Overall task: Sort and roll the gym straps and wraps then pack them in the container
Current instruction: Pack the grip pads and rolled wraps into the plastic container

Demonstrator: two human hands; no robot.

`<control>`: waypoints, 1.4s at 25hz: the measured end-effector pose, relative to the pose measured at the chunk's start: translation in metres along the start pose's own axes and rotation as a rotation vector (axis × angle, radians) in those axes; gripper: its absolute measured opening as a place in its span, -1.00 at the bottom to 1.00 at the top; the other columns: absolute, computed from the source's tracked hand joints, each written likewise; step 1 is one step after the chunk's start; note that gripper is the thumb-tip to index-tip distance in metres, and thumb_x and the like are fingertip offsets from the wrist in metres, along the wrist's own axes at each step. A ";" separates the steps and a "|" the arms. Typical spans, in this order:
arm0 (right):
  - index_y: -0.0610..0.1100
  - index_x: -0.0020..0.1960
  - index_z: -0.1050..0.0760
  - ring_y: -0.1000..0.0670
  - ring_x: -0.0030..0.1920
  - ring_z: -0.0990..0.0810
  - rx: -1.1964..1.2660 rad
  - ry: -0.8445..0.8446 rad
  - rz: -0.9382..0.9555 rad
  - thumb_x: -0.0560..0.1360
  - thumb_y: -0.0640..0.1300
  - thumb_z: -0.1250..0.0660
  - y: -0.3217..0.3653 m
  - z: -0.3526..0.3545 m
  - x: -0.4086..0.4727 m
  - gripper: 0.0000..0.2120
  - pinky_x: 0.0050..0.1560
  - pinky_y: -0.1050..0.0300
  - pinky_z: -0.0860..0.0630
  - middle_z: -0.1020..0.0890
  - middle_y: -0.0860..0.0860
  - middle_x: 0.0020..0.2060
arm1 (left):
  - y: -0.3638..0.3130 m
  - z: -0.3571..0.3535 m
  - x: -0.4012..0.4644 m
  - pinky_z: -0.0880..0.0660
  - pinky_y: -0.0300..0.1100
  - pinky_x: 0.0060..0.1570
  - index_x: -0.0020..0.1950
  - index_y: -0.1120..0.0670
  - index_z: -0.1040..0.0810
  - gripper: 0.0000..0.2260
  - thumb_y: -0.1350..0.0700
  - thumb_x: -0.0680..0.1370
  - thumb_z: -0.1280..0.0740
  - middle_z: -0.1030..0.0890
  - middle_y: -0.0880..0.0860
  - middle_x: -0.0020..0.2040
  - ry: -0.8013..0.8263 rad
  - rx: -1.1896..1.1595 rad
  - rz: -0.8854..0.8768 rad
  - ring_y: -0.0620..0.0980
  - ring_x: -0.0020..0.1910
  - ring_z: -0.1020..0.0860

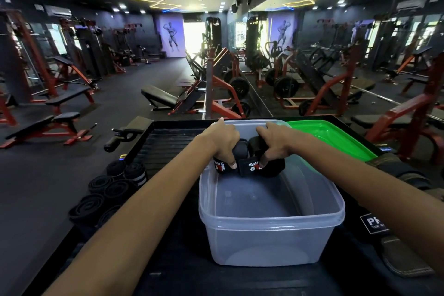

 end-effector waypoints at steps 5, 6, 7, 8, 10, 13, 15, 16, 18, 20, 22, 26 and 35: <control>-0.14 0.32 -0.27 -0.21 0.24 -0.49 -0.100 -0.012 -0.010 0.20 0.23 -0.55 0.006 -0.003 0.001 -0.13 0.17 -0.02 -0.49 -0.42 -0.18 0.24 | -0.002 0.000 0.000 -0.46 -0.09 -0.04 0.06 0.09 -0.57 -0.53 -0.23 0.36 -0.46 -0.56 0.08 0.03 -0.035 0.027 0.001 0.08 -0.01 -0.55; -0.15 0.31 -0.27 -0.21 0.22 -0.51 -0.135 -0.021 -0.001 0.19 0.25 -0.56 0.008 -0.004 0.001 -0.12 0.15 -0.02 -0.50 -0.43 -0.18 0.22 | -0.003 0.000 0.000 -0.48 -0.07 -0.02 0.06 0.09 -0.57 -0.54 -0.23 0.36 -0.46 -0.55 0.08 0.04 -0.028 0.035 -0.001 0.08 0.00 -0.55; -0.15 0.30 -0.28 -0.21 0.21 -0.52 -0.156 -0.030 0.004 0.17 0.26 -0.56 0.009 -0.004 0.002 -0.11 0.13 -0.02 -0.51 -0.45 -0.18 0.21 | -0.004 0.001 0.000 -0.49 -0.07 -0.01 0.06 0.09 -0.56 -0.54 -0.22 0.36 -0.46 -0.54 0.08 0.04 -0.022 0.040 -0.004 0.08 0.00 -0.55; -0.15 0.28 -0.28 -0.21 0.19 -0.53 -0.166 -0.043 0.012 0.17 0.27 -0.56 0.009 -0.003 0.001 -0.11 0.11 -0.02 -0.52 -0.46 -0.17 0.19 | -0.004 0.001 -0.001 -0.48 -0.07 -0.01 0.05 0.09 -0.56 -0.55 -0.21 0.36 -0.46 -0.54 0.08 0.04 -0.020 0.039 -0.009 0.08 0.01 -0.54; -0.14 0.24 -0.28 -0.20 0.14 -0.56 -0.177 -0.074 0.028 0.18 0.31 -0.53 0.009 0.000 -0.001 -0.14 0.04 0.01 -0.52 -0.51 -0.16 0.14 | -0.004 0.002 -0.002 -0.46 -0.07 -0.03 0.06 0.11 -0.56 -0.55 -0.20 0.37 -0.47 -0.54 0.09 0.05 -0.018 0.023 -0.018 0.08 0.00 -0.54; -0.16 0.24 -0.28 -0.18 0.12 -0.58 -0.177 -0.084 0.040 0.25 0.32 -0.49 0.010 0.000 -0.005 -0.19 -0.09 0.08 -0.42 -0.57 -0.14 0.11 | -0.003 0.002 -0.003 -0.44 -0.08 -0.03 0.08 0.12 -0.56 -0.54 -0.18 0.37 -0.48 -0.52 0.09 0.06 -0.022 -0.007 -0.019 0.09 0.03 -0.54; -0.17 0.24 -0.30 -0.17 0.13 -0.57 -0.175 -0.096 0.034 0.26 0.31 -0.48 0.010 0.002 -0.007 -0.21 -0.13 0.10 -0.35 -0.58 -0.13 0.12 | -0.004 0.002 -0.003 -0.44 -0.08 -0.03 0.08 0.12 -0.56 -0.56 -0.15 0.37 -0.49 -0.52 0.09 0.06 -0.030 -0.031 -0.016 0.09 0.03 -0.54; -0.16 0.24 -0.31 -0.17 0.13 -0.58 -0.183 -0.108 0.034 0.26 0.32 -0.47 0.011 0.003 -0.008 -0.21 -0.13 0.11 -0.34 -0.58 -0.12 0.12 | -0.005 0.001 -0.003 -0.45 -0.07 -0.03 0.08 0.12 -0.56 -0.56 -0.15 0.37 -0.49 -0.52 0.09 0.06 -0.031 -0.041 -0.015 0.09 0.04 -0.53; -0.15 0.22 -0.31 -0.16 0.12 -0.58 -0.200 -0.112 0.035 0.23 0.36 -0.47 0.011 0.004 -0.007 -0.19 -0.13 0.10 -0.35 -0.59 -0.11 0.11 | -0.005 0.000 -0.002 -0.47 -0.06 0.00 0.08 0.11 -0.55 -0.55 -0.16 0.36 -0.49 -0.51 0.08 0.05 -0.029 -0.053 -0.004 0.09 0.04 -0.53; -0.15 0.21 -0.32 -0.16 0.13 -0.58 -0.195 -0.081 0.031 0.18 0.39 -0.49 0.010 0.001 -0.004 -0.15 -0.12 0.09 -0.37 -0.59 -0.11 0.11 | -0.004 -0.002 -0.002 -0.46 -0.07 -0.01 0.08 0.10 -0.55 -0.54 -0.17 0.34 -0.51 -0.49 0.07 0.02 -0.020 -0.073 0.009 0.08 0.05 -0.52; -0.16 0.19 -0.36 -0.17 0.14 -0.56 -0.175 -0.085 0.044 0.16 0.43 -0.47 0.008 0.004 -0.003 -0.13 -0.05 0.07 -0.44 -0.58 -0.13 0.11 | -0.001 -0.003 -0.003 -0.43 -0.11 -0.06 0.09 0.11 -0.55 -0.52 -0.15 0.33 -0.53 -0.44 0.04 -0.02 0.001 -0.130 0.026 0.07 0.05 -0.52; -0.24 0.18 -0.45 -0.16 0.14 -0.50 0.131 -0.155 0.091 0.32 0.30 -0.45 -0.003 0.023 -0.012 -0.29 0.08 0.07 -0.44 -0.52 -0.16 0.11 | 0.004 0.001 -0.008 -0.44 -0.10 -0.09 0.06 0.18 -0.52 -0.43 -0.17 0.27 -0.57 -0.48 0.06 -0.01 -0.022 -0.289 0.065 0.07 0.00 -0.51; -0.15 -0.07 -0.57 -0.06 -0.11 -0.63 0.677 -0.417 0.039 0.38 -0.10 -0.54 -0.034 0.035 -0.070 -0.78 -0.11 0.25 -0.51 -0.66 -0.10 -0.15 | 0.008 0.024 -0.044 -0.49 -0.18 0.12 0.22 0.24 -0.55 -0.55 0.07 0.42 -0.52 -0.61 0.15 0.13 -0.246 -0.757 0.102 0.05 0.10 -0.57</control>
Point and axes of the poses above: each hand's wrist, its own x-axis towards the middle knuckle, its own z-axis out of the back of the hand, y = z × x, the point moved 7 cm from there along x, towards the middle knuckle
